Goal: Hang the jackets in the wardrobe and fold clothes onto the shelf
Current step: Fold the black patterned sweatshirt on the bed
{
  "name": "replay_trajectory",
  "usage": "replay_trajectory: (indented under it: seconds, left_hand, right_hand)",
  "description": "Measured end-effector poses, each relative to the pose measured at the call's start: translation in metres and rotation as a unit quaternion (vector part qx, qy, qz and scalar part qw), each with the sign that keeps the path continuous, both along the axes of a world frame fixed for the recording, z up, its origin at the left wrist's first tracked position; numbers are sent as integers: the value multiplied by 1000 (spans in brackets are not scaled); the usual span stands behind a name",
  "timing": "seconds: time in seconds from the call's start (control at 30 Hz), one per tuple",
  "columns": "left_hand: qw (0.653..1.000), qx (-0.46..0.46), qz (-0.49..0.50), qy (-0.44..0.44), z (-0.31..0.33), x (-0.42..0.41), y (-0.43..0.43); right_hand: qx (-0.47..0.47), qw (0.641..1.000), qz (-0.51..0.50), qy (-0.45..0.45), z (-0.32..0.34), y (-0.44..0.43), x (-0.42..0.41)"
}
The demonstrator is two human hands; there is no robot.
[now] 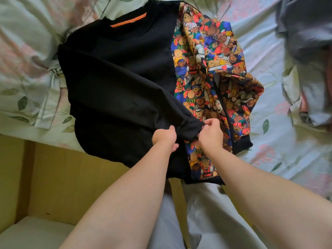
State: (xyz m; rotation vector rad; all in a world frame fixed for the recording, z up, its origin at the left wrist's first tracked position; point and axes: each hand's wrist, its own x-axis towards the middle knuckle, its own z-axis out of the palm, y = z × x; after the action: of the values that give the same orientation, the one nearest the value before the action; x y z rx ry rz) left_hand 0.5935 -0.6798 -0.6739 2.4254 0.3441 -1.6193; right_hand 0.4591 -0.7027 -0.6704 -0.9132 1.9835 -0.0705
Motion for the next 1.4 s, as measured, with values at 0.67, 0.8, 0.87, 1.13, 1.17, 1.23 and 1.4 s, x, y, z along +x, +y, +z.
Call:
replay_trajectory:
  seconds: [0.67, 0.8, 0.87, 1.13, 1.17, 1.23, 1.4]
  left_hand:
    - [715, -109, -614, -317, -31, 78, -40]
    - [651, -141, -657, -351, -25, 75, -39]
    - [601, -197, -688, -357, -22, 76, -43]
    - [498, -367, -729, -293, -23, 73, -87]
    - [499, -360, -733, -288, -23, 72, -89]
    - [496, -343, -739, -301, -25, 73, -87]
    - [446, -321, -776, -309, -37, 88, -64]
  right_hand:
    - [45, 972, -216, -80, -23, -46, 21]
    - [115, 880, -376, -266, -12, -49, 19]
    - [135, 855, -386, -319, -5, -50, 15]
    - [84, 770, -467, -426, -10, -52, -1]
    - [98, 755, -475, -443, -7, -54, -3]
    - [106, 768, -438, -455, -1, -55, -1]
    - [11, 950, -212, -229, -9, -55, -4]
